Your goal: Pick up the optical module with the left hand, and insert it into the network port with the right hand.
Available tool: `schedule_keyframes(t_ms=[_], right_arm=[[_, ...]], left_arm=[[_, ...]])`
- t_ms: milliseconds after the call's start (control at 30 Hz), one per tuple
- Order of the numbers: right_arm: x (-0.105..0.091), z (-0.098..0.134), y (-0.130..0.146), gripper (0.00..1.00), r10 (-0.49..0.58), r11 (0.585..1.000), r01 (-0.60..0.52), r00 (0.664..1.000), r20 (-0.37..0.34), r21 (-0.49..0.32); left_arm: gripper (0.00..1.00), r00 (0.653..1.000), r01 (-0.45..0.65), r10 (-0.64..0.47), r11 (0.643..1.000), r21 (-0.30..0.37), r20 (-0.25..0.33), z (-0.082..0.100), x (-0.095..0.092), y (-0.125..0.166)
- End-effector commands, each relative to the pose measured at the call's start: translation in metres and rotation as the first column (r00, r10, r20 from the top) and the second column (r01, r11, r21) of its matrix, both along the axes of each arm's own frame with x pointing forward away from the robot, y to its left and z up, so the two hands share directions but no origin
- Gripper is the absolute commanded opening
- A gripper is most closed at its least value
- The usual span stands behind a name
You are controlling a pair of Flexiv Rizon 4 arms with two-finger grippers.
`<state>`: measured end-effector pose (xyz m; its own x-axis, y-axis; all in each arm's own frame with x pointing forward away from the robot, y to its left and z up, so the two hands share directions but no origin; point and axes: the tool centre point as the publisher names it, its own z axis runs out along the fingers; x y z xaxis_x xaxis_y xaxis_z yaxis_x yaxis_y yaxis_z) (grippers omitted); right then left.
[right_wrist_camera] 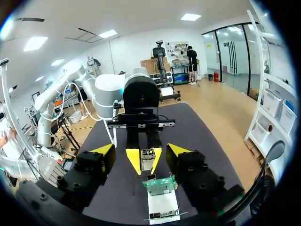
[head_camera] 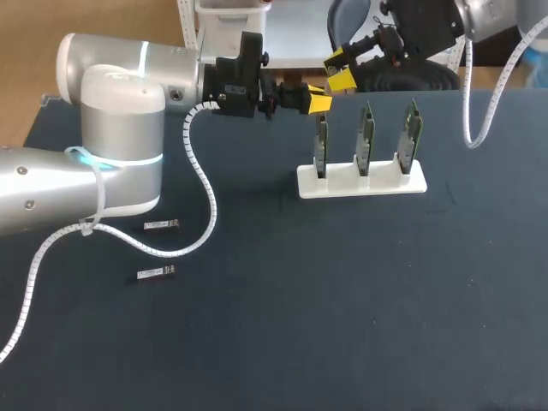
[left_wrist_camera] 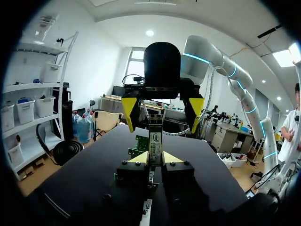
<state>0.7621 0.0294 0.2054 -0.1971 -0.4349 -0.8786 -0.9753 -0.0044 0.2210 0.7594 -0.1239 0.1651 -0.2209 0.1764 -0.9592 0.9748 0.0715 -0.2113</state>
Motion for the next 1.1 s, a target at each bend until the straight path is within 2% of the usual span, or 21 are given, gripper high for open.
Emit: schedule_keyframes(t_ms=[33, 467, 500, 533, 567, 767, 967, 1100], right_arm=[[0.001, -0.001, 0.0, 0.0, 0.0, 1.0, 0.0, 1.0, 0.0, 0.002], [0.0, -0.003, 0.002, 0.0, -0.003, 1.0, 0.003, 1.0, -0.004, -0.006], [0.0, -0.004, 0.002, 0.0, -0.002, 1.0, 0.002, 1.0, -0.004, -0.005], [0.0, -0.004, 0.002, 0.0, -0.003, 1.0, 0.003, 1.0, -0.004, -0.006], [0.0, -0.004, 0.002, 0.0, -0.003, 1.0, 0.003, 1.0, -0.004, -0.006], [-0.002, -0.004, 0.001, 0.0, -0.005, 1.0, 0.005, 1.0, -0.003, -0.006], [-0.004, -0.006, -0.002, 0.0, -0.013, 1.0, 0.013, 1.0, -0.006, -0.008], [-0.005, -0.007, -0.004, 0.0, -0.019, 1.0, 0.019, 1.0, -0.006, -0.004]], left_arm=[[0.0, 1.0, -0.005, 0.005, 1.0, -0.004, 0.004, -0.001, -0.002, 0.001], [0.0, 1.0, -0.005, 0.005, 1.0, -0.004, 0.004, -0.001, -0.002, 0.001], [0.04, 1.0, -0.005, 0.005, 1.0, -0.004, 0.004, -0.001, -0.002, 0.001], [0.41, 1.0, -0.005, 0.005, 1.0, -0.004, 0.004, -0.001, -0.002, 0.001], [1.0, 1.0, -0.005, 0.005, 1.0, -0.004, 0.004, -0.001, -0.002, 0.001], [1.0, 1.0, 0.003, -0.003, 1.0, 0.004, 0.001, 0.0, -0.002, 0.002], [1.0, 0.997, 0.043, -0.05, 0.992, 0.116, 0.059, 0.0, -0.009, 0.014], [1.0, 0.995, 0.034, -0.054, 0.976, 0.217, 0.087, -0.008, -0.008, 0.021]])
